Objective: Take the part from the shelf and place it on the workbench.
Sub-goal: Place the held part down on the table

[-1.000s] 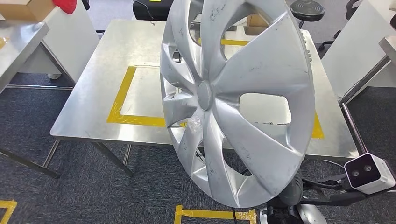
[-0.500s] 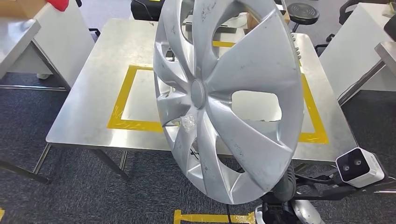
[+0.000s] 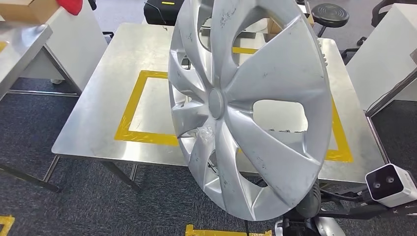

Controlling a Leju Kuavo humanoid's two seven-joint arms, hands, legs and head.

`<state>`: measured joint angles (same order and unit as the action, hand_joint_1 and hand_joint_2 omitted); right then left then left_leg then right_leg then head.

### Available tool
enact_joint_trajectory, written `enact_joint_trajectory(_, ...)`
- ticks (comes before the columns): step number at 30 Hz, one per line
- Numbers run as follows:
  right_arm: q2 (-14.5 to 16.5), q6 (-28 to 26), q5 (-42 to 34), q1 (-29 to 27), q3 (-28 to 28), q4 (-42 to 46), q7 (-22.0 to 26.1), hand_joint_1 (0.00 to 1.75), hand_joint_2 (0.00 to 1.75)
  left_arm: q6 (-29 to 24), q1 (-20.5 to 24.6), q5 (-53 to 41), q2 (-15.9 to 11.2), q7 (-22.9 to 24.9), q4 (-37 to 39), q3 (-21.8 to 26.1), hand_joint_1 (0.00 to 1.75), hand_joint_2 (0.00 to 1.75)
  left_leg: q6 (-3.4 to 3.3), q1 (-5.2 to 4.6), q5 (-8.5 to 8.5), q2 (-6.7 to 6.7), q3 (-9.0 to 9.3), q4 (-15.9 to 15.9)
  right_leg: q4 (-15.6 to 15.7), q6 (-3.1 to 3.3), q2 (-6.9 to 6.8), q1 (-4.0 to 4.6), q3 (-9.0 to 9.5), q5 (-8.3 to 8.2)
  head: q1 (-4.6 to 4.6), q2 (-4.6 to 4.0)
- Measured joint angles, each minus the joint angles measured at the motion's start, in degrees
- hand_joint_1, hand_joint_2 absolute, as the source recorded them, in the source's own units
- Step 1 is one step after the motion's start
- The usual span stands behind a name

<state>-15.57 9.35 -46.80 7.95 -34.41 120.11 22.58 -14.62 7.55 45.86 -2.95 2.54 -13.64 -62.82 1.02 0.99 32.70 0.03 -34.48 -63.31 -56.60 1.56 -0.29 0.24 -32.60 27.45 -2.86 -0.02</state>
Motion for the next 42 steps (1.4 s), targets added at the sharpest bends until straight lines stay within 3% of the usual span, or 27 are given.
enact_joint_trajectory(2,0.0,0.0,0.0,0.0,0.0,0.0,0.0,1.75,1.75,0.0,0.0,0.0,-0.1,0.0,0.0,0.0,0.00,1.75,0.40,0.05,2.50,-0.18,-3.66,-6.4,0.2,0.04,-0.07,-0.05,0.53,0.23,0.76,0.00)
enact_joint_trajectory(4,0.0,0.0,0.0,-0.1,0.0,-0.1,0.0,1.75,1.75,0.0,0.0,0.0,-0.2,-0.1,0.0,0.0,0.00,1.75,0.77,0.09,2.54,-0.14,-6.48,-10.2,0.0,-0.01,-0.04,-0.08,0.92,0.80,1.33,0.00)
enact_joint_trajectory(5,0.0,0.0,0.0,-0.1,0.0,-0.1,0.0,1.75,1.75,0.0,0.0,0.0,-0.3,-0.1,0.0,0.0,0.00,1.75,0.88,0.09,0.99,-0.09,-6.46,-9.3,-0.2,-0.13,0.00,-0.12,1.22,1.17,1.56,0.00)
enact_joint_trajectory(7,0.0,0.0,0.0,-0.1,0.0,-0.1,0.0,1.75,1.75,0.0,-0.1,0.0,-0.4,0.0,0.0,0.0,0.00,1.75,0.87,0.09,-3.24,0.12,-4.17,-3.3,-0.7,-0.63,0.12,-0.24,1.91,2.16,2.15,0.00)
enact_joint_trajectory(8,0.0,0.0,0.0,-0.1,0.0,-0.1,0.0,1.75,1.75,0.0,-0.1,0.0,-0.4,0.0,0.0,0.0,0.00,1.75,0.74,0.04,-4.47,0.24,-2.91,-0.5,-1.2,-0.99,0.18,-0.20,2.02,2.67,2.56,0.00)
enact_joint_trajectory(10,0.0,0.0,0.0,-0.1,0.0,-0.1,0.0,1.75,1.75,0.0,-0.1,0.0,-0.4,0.0,0.0,0.0,0.00,1.75,-0.01,-0.14,-4.43,0.37,-1.86,1.8,-1.7,-1.65,0.26,-0.08,1.86,3.26,2.89,0.00)
enact_joint_trajectory(14,0.0,0.0,0.0,0.0,0.0,-0.1,0.0,1.75,1.75,0.0,-0.2,0.0,-0.5,0.0,0.0,0.0,0.00,1.75,-1.43,-0.03,-3.89,0.18,-1.35,2.4,-3.2,-2.58,0.26,-0.21,1.41,4.68,2.44,0.00)
enact_joint_trajectory(16,0.0,0.0,0.0,0.0,0.0,-0.1,0.0,1.75,1.75,0.0,-0.2,0.0,-0.5,0.0,0.0,0.0,0.00,1.75,-1.98,0.07,-3.56,0.24,-0.84,2.5,-8.9,-3.17,0.28,-0.33,-1.23,7.41,1.84,0.00)
enact_joint_trajectory(18,0.0,0.0,0.0,-0.1,0.0,-0.1,0.0,1.75,1.75,0.0,-0.2,0.0,-0.5,0.0,0.0,0.0,0.00,1.75,-2.23,0.01,-3.12,0.36,-0.35,2.4,-16.3,-3.49,0.27,-0.47,-5.34,9.83,1.20,0.00)
enact_joint_trajectory(19,0.0,0.0,0.0,-0.1,0.0,-0.1,0.0,1.75,1.75,0.0,-0.2,0.0,-0.5,0.0,0.0,0.0,0.00,1.75,-2.25,-0.02,-2.87,0.39,-0.04,2.4,-18.1,-3.47,0.27,-0.51,-6.67,9.70,0.95,0.00)
enact_joint_trajectory(20,0.0,0.0,0.0,-0.1,0.0,-0.1,0.0,1.75,1.75,0.0,-0.3,0.0,-0.5,0.0,0.0,0.0,0.00,1.75,-2.21,-0.05,-2.61,0.37,0.35,2.4,-17.9,-3.33,0.28,-0.52,-7.03,8.39,0.72,0.00)
enact_joint_trajectory(22,0.0,0.0,0.0,-0.1,0.0,-0.1,0.0,1.75,1.75,0.0,-0.2,0.0,-0.5,0.0,0.0,0.0,0.00,1.75,-2.05,-0.09,-2.05,0.27,1.24,2.5,-11.8,-2.62,0.34,-0.41,-5.17,3.38,0.19,0.00)
enact_joint_trajectory(24,0.0,0.0,0.0,-0.1,0.0,-0.1,0.0,1.75,1.75,0.0,-0.1,0.0,-0.4,0.0,0.0,0.0,0.00,1.75,-1.85,-0.22,-1.60,0.17,1.67,2.5,-5.4,-1.89,0.43,-0.14,-2.70,0.22,-0.05,0.00)
enact_joint_trajectory(25,0.0,0.0,0.0,-0.1,0.0,-0.1,0.0,1.75,1.75,0.0,-0.1,0.0,-0.4,0.0,0.0,0.0,0.00,1.75,-1.80,-0.28,-1.47,0.14,1.62,2.5,-3.6,-2.22,0.47,-0.07,-1.97,-0.01,-0.12,0.01)
enact_joint_trajectory(28,-0.1,-0.1,0.0,-0.2,0.0,-0.1,-0.3,1.75,1.75,0.0,-0.1,0.1,-0.4,0.0,0.0,0.0,0.00,1.75,-1.79,-0.42,-1.40,0.07,1.67,2.7,-2.3,-3.17,0.53,-0.16,-1.30,0.83,0.07,0.01)
enact_joint_trajectory(30,-0.1,-0.4,0.0,-0.3,0.0,-0.1,-0.5,1.75,1.75,0.0,-0.2,0.1,-0.3,0.0,0.0,0.0,0.00,1.75,-1.68,-0.47,-1.43,0.01,1.89,3.0,-2.3,-2.78,0.53,-0.18,-1.25,0.91,0.32,0.00)
enact_joint_trajectory(36,-0.1,-2.4,1.3,-1.5,0.9,0.0,0.3,1.75,1.75,0.1,-0.2,-0.3,-0.3,0.7,0.0,0.0,0.00,1.75,-1.43,-0.49,-1.49,-0.12,2.14,3.5,-2.3,-2.52,0.48,-0.20,-1.19,1.09,0.64,0.00)
enact_joint_trajectory(42,-0.6,-14.0,12.5,-2.6,3.4,1.1,-1.5,1.75,1.75,0.0,-0.2,-0.7,-0.1,0.6,0.0,0.0,0.00,1.75,-1.35,-0.51,-1.54,-0.24,2.18,3.5,-2.3,-2.47,0.47,-0.26,-1.08,1.11,0.63,0.00)
